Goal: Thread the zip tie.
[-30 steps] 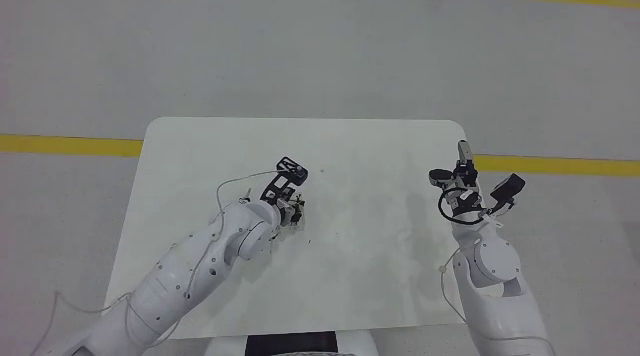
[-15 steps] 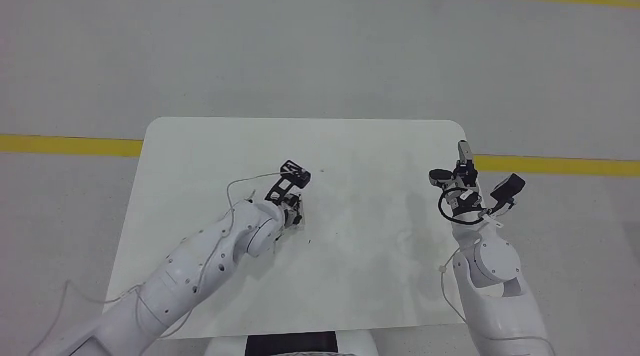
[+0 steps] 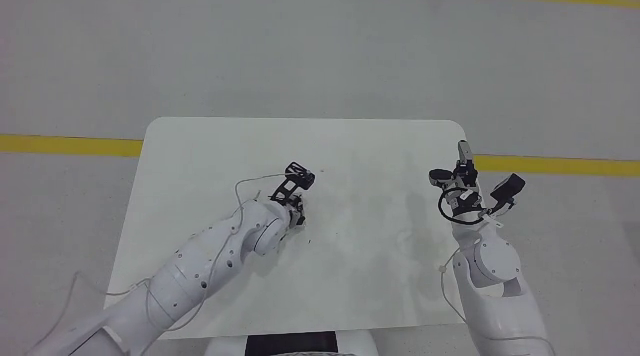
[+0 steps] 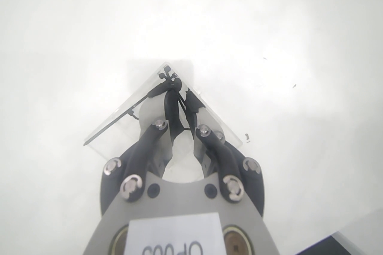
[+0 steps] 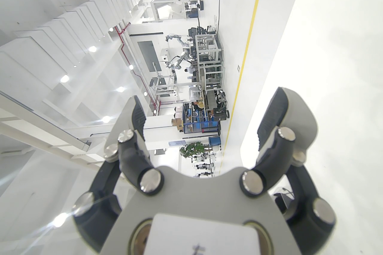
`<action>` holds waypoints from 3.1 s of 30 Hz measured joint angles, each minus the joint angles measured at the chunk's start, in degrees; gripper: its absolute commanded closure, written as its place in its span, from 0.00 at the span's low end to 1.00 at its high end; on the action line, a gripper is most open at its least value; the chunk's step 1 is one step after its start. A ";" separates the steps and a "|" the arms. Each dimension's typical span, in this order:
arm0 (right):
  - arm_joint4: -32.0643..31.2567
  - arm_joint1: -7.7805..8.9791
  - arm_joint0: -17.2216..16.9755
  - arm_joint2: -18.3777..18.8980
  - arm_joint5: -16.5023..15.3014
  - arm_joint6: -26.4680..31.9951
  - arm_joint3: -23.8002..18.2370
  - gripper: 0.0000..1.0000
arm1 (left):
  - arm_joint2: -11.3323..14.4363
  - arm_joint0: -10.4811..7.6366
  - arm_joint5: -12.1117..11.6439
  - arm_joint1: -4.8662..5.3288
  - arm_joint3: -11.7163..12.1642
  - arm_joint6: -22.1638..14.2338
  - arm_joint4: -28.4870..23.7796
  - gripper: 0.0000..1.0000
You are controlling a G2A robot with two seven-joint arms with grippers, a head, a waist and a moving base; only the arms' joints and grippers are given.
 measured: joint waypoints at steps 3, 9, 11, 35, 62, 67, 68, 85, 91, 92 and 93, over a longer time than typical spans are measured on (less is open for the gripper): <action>0.00 0.00 0.00 0.00 0.00 0.00 0.00 0.00 | 0.38 -0.21 0.68 -0.20 0.34 -0.01 0.48 0.88; 0.00 0.00 0.00 0.00 0.00 0.00 0.00 0.00 | 0.68 -0.29 1.07 -0.41 0.10 -0.01 0.81 0.87; 0.00 0.00 0.00 0.00 0.00 0.00 0.00 0.00 | 0.53 -0.14 1.23 -0.36 -0.35 -0.21 1.12 0.87; 0.00 0.00 0.00 0.00 0.00 0.00 0.00 0.00 | 0.37 -0.05 1.10 -0.68 0.30 -0.91 1.62 0.87; 0.00 0.00 0.00 0.00 0.00 0.00 0.00 0.00 | -0.01 0.10 1.46 -1.07 0.48 -1.50 2.19 0.89; 0.00 0.00 0.00 0.00 0.00 0.00 0.00 0.00 | 0.00 -0.04 1.24 -1.18 0.76 -1.51 2.07 1.00; 0.00 0.00 0.00 0.00 0.00 0.00 0.00 0.00 | 0.02 -0.07 1.28 -1.20 0.81 -1.57 2.13 1.00; 0.00 0.00 0.00 0.00 0.00 0.00 0.00 0.00 | -1.96 3.17 2.38 -0.07 -5.48 -2.97 5.96 1.00; 0.00 0.00 0.00 0.00 0.00 0.00 0.00 0.00 | -3.41 4.89 1.46 0.63 -7.30 -3.59 6.88 1.00; 0.00 0.00 0.00 0.00 0.00 0.00 0.00 0.00 | -3.51 4.88 1.29 0.64 -7.11 -3.60 6.77 1.00; 0.00 0.00 0.00 0.00 0.00 0.00 0.00 0.00 | -3.56 4.83 1.13 0.63 -6.91 -3.58 6.63 1.00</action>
